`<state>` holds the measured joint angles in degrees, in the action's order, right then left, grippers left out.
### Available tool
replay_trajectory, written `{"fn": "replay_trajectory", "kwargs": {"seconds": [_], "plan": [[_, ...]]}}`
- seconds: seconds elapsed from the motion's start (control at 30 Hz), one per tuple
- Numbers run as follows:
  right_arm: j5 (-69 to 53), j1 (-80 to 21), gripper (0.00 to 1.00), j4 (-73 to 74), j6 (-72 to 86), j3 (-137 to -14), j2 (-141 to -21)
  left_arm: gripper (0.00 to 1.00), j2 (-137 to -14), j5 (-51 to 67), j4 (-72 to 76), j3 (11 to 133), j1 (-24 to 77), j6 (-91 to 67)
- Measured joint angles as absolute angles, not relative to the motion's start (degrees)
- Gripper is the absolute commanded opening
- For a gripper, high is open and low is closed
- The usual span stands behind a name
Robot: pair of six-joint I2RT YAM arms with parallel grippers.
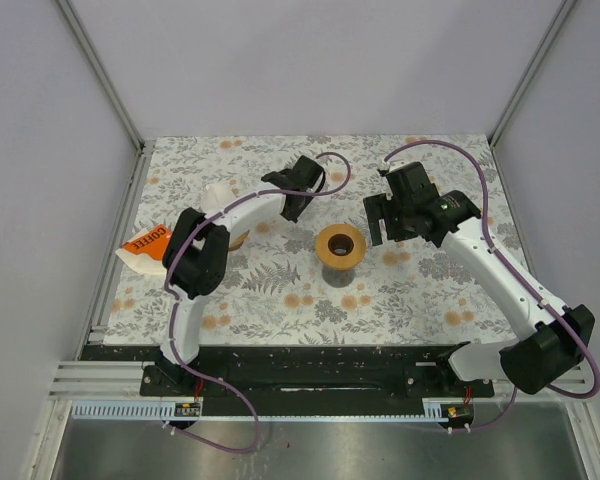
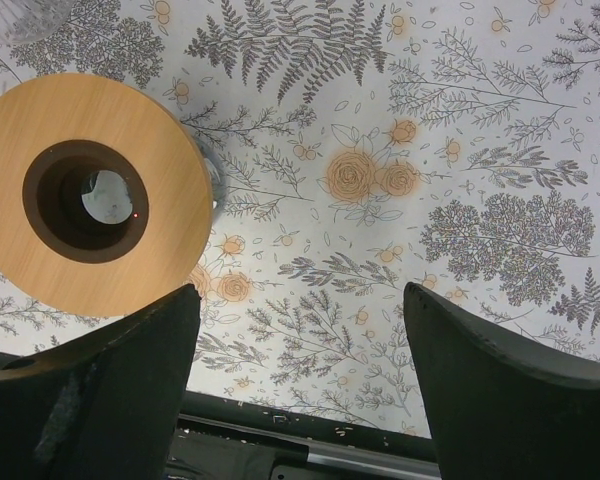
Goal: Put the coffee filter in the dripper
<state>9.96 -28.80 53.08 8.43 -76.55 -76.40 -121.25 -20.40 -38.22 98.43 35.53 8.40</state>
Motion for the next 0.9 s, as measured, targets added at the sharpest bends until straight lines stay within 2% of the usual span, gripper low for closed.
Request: {"fn": "replay_trajectory", "kwargs": {"seconds": [0.13, 0.27, 0.5, 0.73, 0.9], "plan": [[9.5, -28.8, 0.9, 53.1, 8.4, -76.6, -76.4, 0.0, -120.3, -17.5, -38.8, 98.5, 34.8, 6.1], [7.4, -28.8, 0.85, 53.3, 7.9, -76.9, -76.4, 0.0, -118.9, -12.9, -43.5, 102.3, 33.9, 3.1], [2.8, -28.8, 0.78, 55.6, 8.1, -86.8, -77.7, 0.0, -109.4, -1.9, -48.2, 112.6, 32.2, -4.8], [1.9, -28.8, 0.74, 55.2, 11.0, -95.5, -76.2, 0.0, -94.7, 8.4, -47.7, 110.0, 32.0, -12.4], [-3.8, -29.4, 0.73, 53.8, 13.3, -95.5, -74.1, 0.0, -92.2, 14.0, -47.0, 105.0, 33.3, -16.3]]}}
